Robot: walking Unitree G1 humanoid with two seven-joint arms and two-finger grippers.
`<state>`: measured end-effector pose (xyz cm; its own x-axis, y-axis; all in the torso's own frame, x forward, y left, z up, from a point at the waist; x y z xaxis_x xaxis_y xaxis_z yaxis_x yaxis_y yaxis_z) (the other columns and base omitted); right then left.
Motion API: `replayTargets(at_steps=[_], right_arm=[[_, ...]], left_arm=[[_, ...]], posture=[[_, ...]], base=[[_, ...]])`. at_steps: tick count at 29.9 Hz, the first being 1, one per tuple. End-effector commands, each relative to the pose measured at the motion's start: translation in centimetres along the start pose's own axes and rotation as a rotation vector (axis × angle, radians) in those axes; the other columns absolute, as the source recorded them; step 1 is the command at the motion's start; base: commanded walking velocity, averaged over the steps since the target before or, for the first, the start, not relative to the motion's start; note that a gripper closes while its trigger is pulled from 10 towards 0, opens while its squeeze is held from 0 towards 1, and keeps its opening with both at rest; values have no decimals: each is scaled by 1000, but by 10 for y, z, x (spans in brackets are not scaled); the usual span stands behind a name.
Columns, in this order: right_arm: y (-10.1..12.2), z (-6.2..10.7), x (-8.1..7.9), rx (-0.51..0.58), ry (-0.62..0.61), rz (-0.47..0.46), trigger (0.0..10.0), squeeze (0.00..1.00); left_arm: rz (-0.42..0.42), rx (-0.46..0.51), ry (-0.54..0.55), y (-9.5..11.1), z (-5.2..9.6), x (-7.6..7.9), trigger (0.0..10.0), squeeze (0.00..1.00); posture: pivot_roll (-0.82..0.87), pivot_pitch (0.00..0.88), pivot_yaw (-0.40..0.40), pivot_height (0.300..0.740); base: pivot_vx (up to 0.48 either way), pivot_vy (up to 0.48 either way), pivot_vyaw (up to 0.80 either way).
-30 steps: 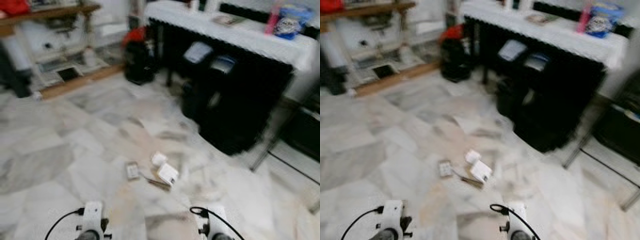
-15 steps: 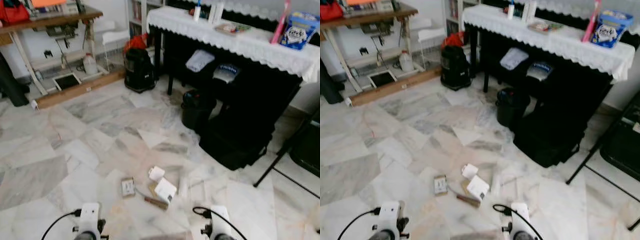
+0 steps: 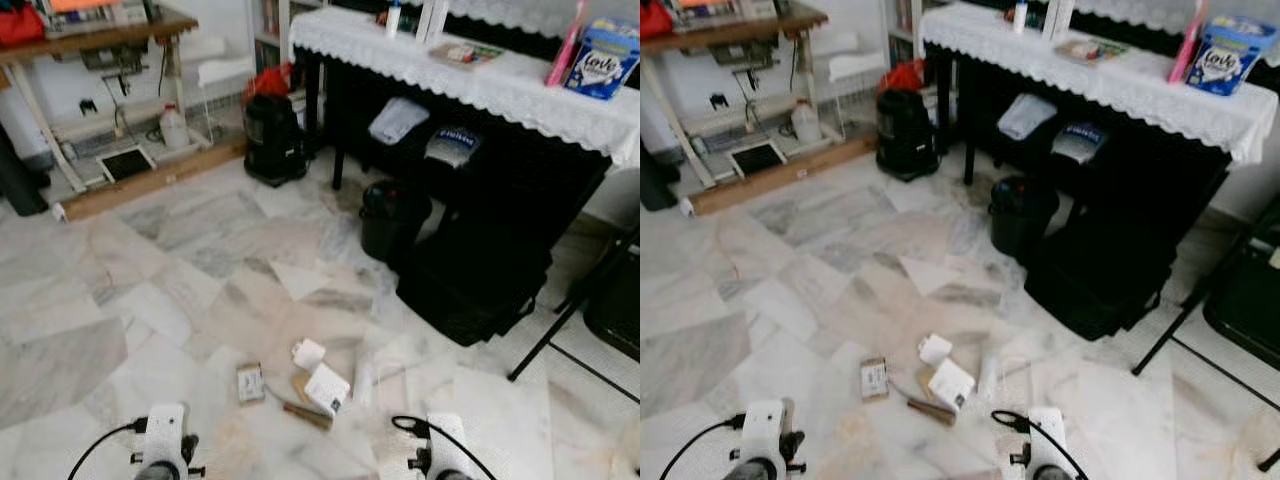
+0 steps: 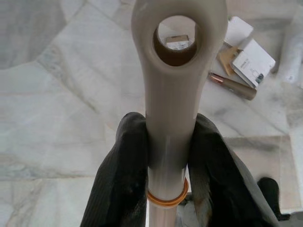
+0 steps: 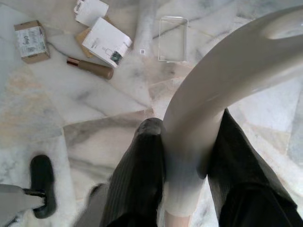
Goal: Sweep floor
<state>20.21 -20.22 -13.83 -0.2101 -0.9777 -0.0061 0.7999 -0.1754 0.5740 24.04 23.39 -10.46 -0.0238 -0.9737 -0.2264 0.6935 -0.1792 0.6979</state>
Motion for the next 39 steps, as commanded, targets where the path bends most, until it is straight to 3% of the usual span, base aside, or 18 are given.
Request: replayTargets(at_steps=[1,3,8,14,17,20,29,33,39], right_arm=[[3,1,21,16,-35,33,10000,0],[10,2,34,42,-67,53,10000,0],[24,1,35,80,-94,88,10000,0],[46,1,40,157,-146,112,10000,0],[61,3,46,215,-182,125,10000,0],[94,9,56,349,-224,121,10000,0],[157,30,77,581,-254,43,10000,0],[177,40,74,674,-237,22,10000,0],[186,44,65,722,-231,-4,10000,0]], left_arm=[[-23,18,19,2,1,-5,10000,0],[-33,48,39,9,0,-12,10000,0],[-45,62,66,15,-1,-25,10000,0],[-91,96,77,23,-1,-28,10000,0],[-115,154,113,37,0,-35,10000,0],[-121,265,163,67,1,-47,10000,0],[-109,464,241,120,13,-75,10000,0],[-102,535,259,136,19,-78,10000,0],[-97,533,247,136,18,-71,10000,0]], posture=[[-36,0,-40,740],[-37,0,-43,740],[-39,0,-45,740],[-46,0,-44,740],[-46,0,-45,740],[-39,0,-48,740],[-54,0,-44,740],[-48,0,-46,740],[-54,0,-38,740]], base=[[0,0,0],[0,0,0],[0,0,0],[0,0,0],[0,0,0],[0,0,0],[0,0,0],[0,0,0],[0,0,0]])
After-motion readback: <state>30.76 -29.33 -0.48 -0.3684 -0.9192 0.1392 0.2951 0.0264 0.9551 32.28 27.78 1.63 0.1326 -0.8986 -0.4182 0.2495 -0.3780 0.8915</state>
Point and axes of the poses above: a point about 5 cm out from each wrist's last joint towards the gripper, its own z axis pointing back from the gripper into the wrist, its own y axis along the axis of the wrist's last joint, x = y × z, the point moved 6 cm from there along -z, pointing out of the wrist towards the gripper, and after that the axes turned 11 degrees about -z, right-handed, at the moved point
